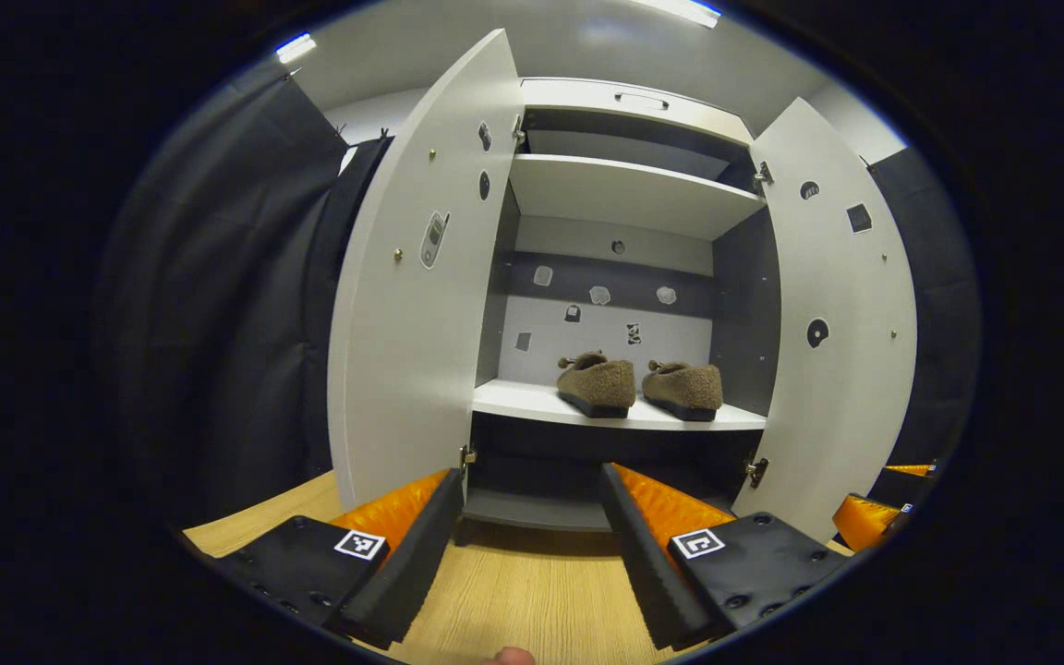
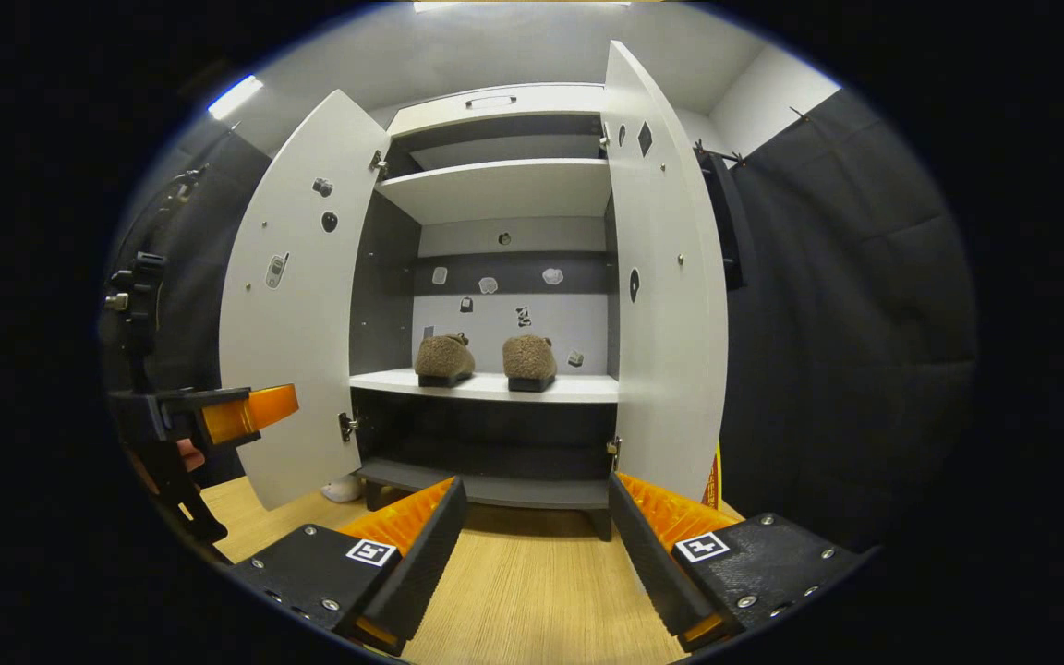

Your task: Grab one shoe with the right hand and put it into the shoe cabinet, grab the other shoe with the left hand and put it into the shoe cabinet; then close the right door with the right hand and the left door with the left hand.

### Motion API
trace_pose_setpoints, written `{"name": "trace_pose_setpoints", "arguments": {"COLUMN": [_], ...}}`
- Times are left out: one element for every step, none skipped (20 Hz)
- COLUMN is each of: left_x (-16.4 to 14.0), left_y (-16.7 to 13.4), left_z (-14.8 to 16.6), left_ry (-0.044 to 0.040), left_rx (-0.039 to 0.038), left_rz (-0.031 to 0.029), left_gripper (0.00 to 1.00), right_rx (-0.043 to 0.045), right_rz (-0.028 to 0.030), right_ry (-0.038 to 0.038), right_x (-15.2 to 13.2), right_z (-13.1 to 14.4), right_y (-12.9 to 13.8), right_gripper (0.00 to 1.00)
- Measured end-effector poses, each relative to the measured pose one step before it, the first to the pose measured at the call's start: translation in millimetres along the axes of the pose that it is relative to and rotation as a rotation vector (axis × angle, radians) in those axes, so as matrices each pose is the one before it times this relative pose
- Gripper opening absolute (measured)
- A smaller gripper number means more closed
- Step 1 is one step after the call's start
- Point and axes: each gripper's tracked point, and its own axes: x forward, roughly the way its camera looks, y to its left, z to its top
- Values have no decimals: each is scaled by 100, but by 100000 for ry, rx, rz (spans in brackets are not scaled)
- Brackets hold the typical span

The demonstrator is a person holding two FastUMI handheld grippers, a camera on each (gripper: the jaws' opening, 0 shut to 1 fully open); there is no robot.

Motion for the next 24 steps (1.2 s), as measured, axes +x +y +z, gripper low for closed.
{"name": "trace_pose_setpoints", "arguments": {"left_x": [-326, -350, -355, -256, -94, -106, 13, -178, -18, -8, -50, -75, -26, -84, -106, -351, -164, -124, -44, -86, -20, 6, -22, -120], "left_y": [-37, -124, -40, -230, -155, -126, -93, -155, -256, -112, -210, -282, -203, -179, -272, -275, -32, -98, -92, 77, 137, 156, 201, 224], "left_z": [-2, -32, -117, -35, 4, 14, 15, 59, -47, -147, -57, -77, -139, -154, -204, -64, -44, 26, 93, 58, 85, -4, -48, -18], "left_ry": [-638, -419, -163, 0, 40, -89, -392, -516, -123, 321, 361, 299, 459, 670, 316, 117, 25, -281, -343, -312, -206, 71, 73, 197], "left_rx": [1333, 907, -11, -495, -209, 454, 794, 586, 490, 660, 285, -277, -314, -513, -583, 73, 378, 219, 95, 192, 223, 189, -32, 59], "left_rz": [153, 50, -79, -497, -710, -310, -130, -749, -894, -286, -770, -636, -618, -454, -775, -462, -187, -183, -313, 77, 118, 295, 411, 532], "left_gripper": [96, 97, 99, 99, 97, 96, 97, 97, 97, 97, 97, 97, 97, 97, 96, 96, 97, 96, 97, 96, 96, 97, 97, 99], "right_rx": [1493, 1501, 943, 425, 26, 255, 1038, 1414, 1078, 744, 790, 1006, 1132, 642, 224, -841, -1760, -1228, -253, -234, -821, -1384, -1408, -350], "right_rz": [550, 528, 147, -380, -837, -1185, -546, -379, -643, -1169, -1485, -2294, -2328, -2920, -2930, -2764, -2219, -2043, -1390, -443, -33, 79, -106, -20], "right_ry": [28, -730, -1015, -1264, -1241, -926, -1039, -1206, -1269, -546, -572, -1545, -1386, -1527, -1937, -1614, -417, 1105, 457, 195, 277, 300, 660, -48], "right_x": [-168, -134, -195, -137, -129, -147, -27, -148, 22, 95, 99, 160, 251, 211, 298, 474, 614, 909, 994, 1138, 994, 1227, 968, 1121], "right_z": [-16, 378, 561, 704, 952, 1006, 1169, 1368, 1398, 1295, 1329, 1572, 1587, 1637, 1569, 1297, 933, 407, 412, 503, 295, 151, -153, 4], "right_y": [217, 249, -43, -275, -476, -698, -655, -638, -862, -1142, -1412, -1608, -1733, -1948, -1880, -1852, -1739, -1430, -1105, -644, -417, -661, -413, -391], "right_gripper": [94, 94, 94, 94, 94, 94, 94, 94, 94, 94, 94, 94, 94, 94, 94, 94, 93, 94, 93, 93, 93, 93, 93, 93]}}
